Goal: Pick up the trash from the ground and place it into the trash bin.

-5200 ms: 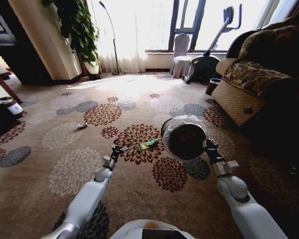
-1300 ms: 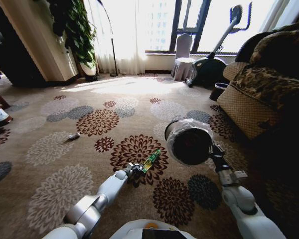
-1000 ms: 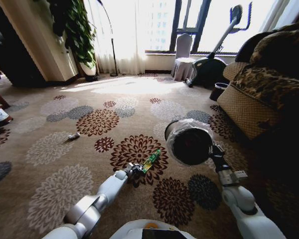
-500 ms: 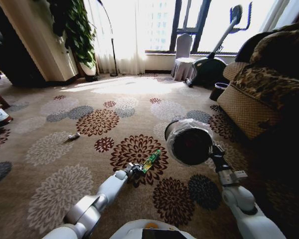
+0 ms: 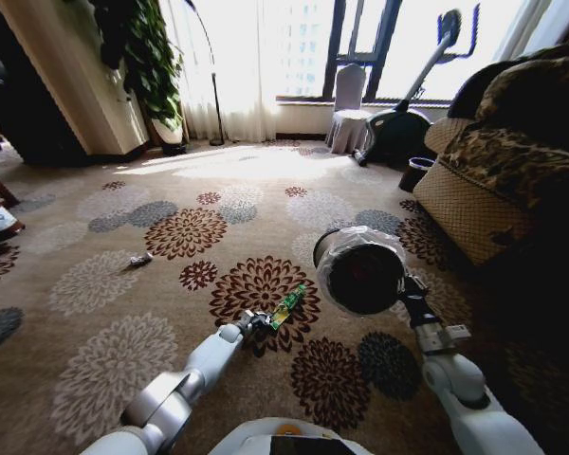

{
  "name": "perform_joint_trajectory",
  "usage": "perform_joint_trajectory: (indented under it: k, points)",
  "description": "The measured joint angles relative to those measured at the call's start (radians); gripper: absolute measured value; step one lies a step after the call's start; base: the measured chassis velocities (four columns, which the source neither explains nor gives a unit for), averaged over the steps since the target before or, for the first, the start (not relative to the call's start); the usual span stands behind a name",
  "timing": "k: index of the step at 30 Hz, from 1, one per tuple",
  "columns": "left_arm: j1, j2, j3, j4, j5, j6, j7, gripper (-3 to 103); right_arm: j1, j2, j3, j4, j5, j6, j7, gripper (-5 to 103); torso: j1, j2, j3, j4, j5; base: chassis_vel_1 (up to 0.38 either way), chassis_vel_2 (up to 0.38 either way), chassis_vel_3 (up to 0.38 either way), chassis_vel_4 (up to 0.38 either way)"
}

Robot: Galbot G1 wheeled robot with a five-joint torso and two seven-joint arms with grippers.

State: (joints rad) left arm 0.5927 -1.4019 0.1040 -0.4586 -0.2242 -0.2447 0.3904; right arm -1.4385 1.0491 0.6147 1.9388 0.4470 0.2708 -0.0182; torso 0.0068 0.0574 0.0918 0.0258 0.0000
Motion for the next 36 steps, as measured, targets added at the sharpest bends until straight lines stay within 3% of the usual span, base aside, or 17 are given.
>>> perform_joint_trajectory:
  k: [36]
  points:
    - [0.0,0.0,0.0,0.0,0.0,0.0,0.0,0,0.0,0.0,0.0,0.0,0.0,0.0,0.0,0,0.0,0.0,0.0,0.0,0.0,0.0,0.0,0.0,0.0]
